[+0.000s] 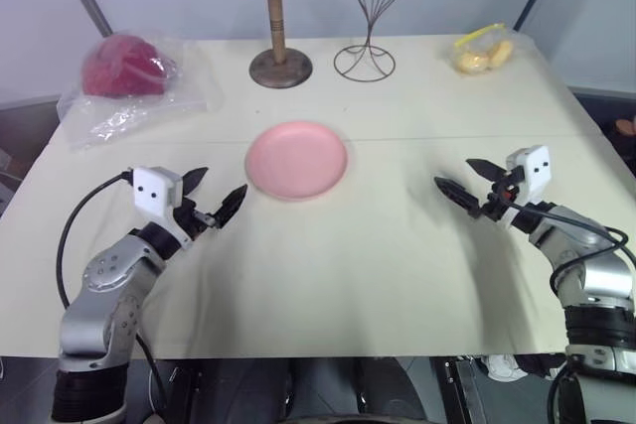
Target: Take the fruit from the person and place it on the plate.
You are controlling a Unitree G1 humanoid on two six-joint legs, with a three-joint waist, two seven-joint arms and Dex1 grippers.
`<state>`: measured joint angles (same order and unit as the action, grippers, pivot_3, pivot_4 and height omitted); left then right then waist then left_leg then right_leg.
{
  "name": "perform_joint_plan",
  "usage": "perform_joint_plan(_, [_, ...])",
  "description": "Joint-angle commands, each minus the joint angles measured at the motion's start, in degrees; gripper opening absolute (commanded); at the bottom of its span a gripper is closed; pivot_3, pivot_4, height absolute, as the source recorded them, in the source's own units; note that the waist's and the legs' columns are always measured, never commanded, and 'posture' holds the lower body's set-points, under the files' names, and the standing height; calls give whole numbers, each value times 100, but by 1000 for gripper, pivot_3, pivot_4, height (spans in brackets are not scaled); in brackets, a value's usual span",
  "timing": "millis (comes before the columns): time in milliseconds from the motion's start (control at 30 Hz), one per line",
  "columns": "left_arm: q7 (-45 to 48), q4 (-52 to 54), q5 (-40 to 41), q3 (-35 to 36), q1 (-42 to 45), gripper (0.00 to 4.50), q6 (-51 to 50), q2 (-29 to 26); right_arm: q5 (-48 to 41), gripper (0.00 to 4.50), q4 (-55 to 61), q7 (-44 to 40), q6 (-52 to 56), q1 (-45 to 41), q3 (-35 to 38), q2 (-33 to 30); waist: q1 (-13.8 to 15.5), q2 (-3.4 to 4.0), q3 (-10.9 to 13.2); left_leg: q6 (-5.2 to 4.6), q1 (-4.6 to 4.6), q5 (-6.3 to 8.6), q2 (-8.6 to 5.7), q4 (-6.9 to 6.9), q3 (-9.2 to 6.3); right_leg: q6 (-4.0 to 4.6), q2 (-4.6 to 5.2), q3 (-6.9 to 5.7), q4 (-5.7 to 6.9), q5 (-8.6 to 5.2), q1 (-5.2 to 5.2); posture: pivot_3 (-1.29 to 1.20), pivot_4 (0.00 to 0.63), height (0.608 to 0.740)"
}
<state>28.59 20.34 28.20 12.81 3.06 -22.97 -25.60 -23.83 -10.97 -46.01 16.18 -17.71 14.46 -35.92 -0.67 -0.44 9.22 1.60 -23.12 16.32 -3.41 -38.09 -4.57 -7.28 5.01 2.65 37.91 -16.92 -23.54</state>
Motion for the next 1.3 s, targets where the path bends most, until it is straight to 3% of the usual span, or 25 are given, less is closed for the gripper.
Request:
perform_joint_plan(33, [-25, 90, -46, 112, 108, 4500, 197, -26, -49, 4480, 153, 1, -104, -70, 88, 5, 0, 0, 0, 0, 0, 0, 0, 0, 0, 0, 0, 0, 0, 0, 0, 0, 150, 740])
perform_joint_plan(733, [-111, 12, -2, 180, 277, 4500, 181, -55, 17, 4480, 169, 110, -143, -135, 49, 68, 1, 0, 0, 1, 0, 0, 0, 0, 0, 0, 0, 0, 0, 0, 0, 0, 150, 740])
perform_joint_plan(1167, [1151, 550, 1907, 538, 1676, 4500, -1287, -1677, 75, 4480, 80, 166, -301, -124, 114, 64, -16, 1, 0, 3, 2, -2, 0, 1, -2, 0, -2, -2, 0, 0, 1, 0, 150, 740])
perform_joint_plan(1300, [1154, 599, 2254, 514, 1865, 4500, -1587, -1793, -624, 4480, 720, 384, 265, -261, 595, 26, -18, 3, 3, 3, 2, -2, 1, 2, -3, 0, -3, -2, 1, 0, 0, 0, 150, 740])
